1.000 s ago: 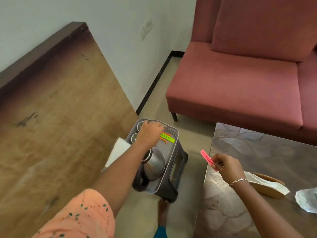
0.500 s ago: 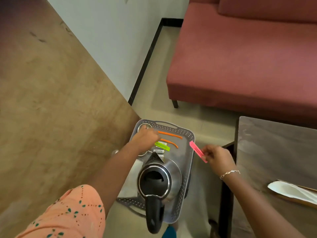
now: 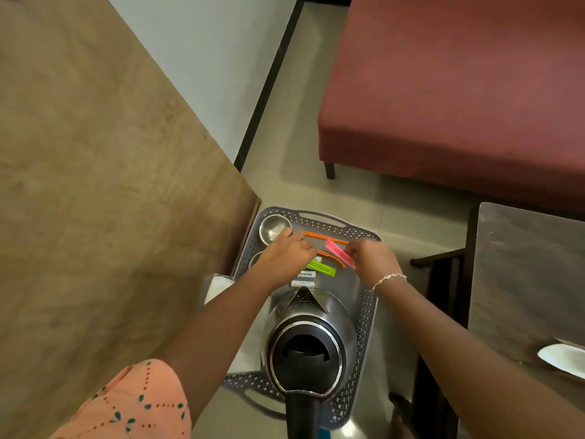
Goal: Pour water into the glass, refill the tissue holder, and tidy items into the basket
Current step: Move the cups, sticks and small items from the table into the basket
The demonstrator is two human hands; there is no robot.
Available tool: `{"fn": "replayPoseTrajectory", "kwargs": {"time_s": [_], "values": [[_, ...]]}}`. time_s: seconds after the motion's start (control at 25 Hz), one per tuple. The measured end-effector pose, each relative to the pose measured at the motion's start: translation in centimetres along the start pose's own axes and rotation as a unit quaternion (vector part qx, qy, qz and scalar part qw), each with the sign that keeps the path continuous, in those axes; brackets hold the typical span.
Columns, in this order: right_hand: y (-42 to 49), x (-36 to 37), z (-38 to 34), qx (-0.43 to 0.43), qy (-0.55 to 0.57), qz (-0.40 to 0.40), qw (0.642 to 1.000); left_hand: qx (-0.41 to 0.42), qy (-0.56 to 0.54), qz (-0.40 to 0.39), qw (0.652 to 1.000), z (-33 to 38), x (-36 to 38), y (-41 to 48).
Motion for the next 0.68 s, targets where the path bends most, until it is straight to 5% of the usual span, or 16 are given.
{"fn": "replayPoseTrajectory", "kwargs": {"time_s": [0.28, 0.68], "values": [[5.0, 2.5, -2.0, -0.097, -0.09, -0.003, 0.991, 0.009, 0.009, 0.053, 0.998, 0.2, 0.9, -0.1], [2.8, 2.4, -0.3, -0.034, -0.051, 0.082, 0.995, 0.009, 0.038, 0.102, 0.994, 0.3, 1.3, 1.0]]}}
Point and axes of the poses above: each hand's wrist, its own y-axis towards the middle knuckle, its own x-axis out of the palm, z = x × y, the point moved 5 cm from there along y, towards the middle knuckle, and after that the axes turned 8 degrees about -y, right-handed, at the moved point
